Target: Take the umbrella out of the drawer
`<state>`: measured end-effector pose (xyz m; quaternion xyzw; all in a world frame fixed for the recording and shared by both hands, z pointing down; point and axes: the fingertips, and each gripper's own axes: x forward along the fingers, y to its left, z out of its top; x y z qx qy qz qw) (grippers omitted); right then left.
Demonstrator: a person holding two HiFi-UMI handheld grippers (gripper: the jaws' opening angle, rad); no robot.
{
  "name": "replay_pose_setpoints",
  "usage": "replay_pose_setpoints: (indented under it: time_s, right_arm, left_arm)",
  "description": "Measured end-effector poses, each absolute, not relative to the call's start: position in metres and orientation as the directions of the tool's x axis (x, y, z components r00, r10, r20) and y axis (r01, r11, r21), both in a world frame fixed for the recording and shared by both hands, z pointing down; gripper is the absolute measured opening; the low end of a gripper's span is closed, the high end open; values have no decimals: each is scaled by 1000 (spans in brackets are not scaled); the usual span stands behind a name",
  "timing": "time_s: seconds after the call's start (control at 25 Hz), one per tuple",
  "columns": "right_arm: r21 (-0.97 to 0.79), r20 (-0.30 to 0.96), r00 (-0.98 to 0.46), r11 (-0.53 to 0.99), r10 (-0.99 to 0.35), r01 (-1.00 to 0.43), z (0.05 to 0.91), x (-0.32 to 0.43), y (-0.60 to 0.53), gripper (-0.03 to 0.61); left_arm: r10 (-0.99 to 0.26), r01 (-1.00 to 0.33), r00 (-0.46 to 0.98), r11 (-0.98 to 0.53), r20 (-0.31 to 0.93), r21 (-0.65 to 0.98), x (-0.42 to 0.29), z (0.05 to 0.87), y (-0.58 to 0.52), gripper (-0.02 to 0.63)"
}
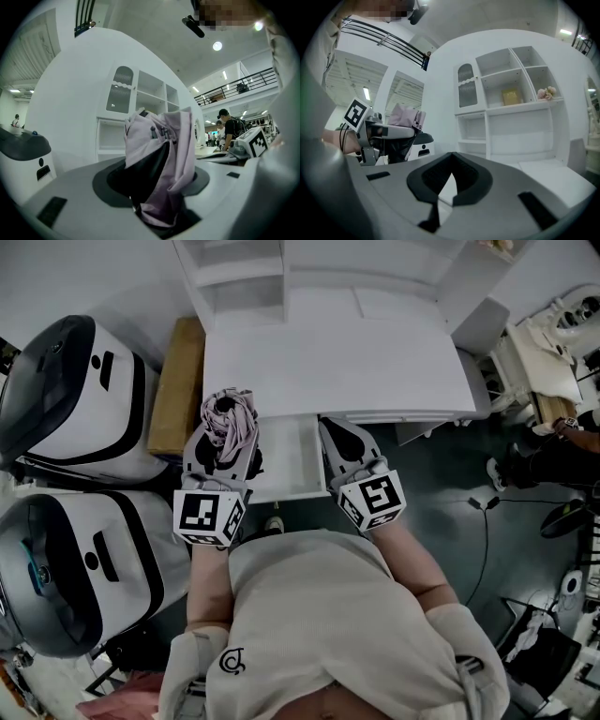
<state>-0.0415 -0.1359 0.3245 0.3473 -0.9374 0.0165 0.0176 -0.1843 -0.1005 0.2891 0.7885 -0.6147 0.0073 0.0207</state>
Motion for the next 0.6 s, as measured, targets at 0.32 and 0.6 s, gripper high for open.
replay_pose_setpoints:
  time_s: [0.32,0.6]
  right_arm:
    - [-6,35,-751,751,-659,-660,323,-41,-137,5]
    - [-9,40,-745,745,-666,-667,325,-42,-140,3]
  left_arm:
    - [-969,-970,242,-242,42,24,-187,289,-101,242]
    - [-969,-970,241,-241,44,24,-188,289,-103,242]
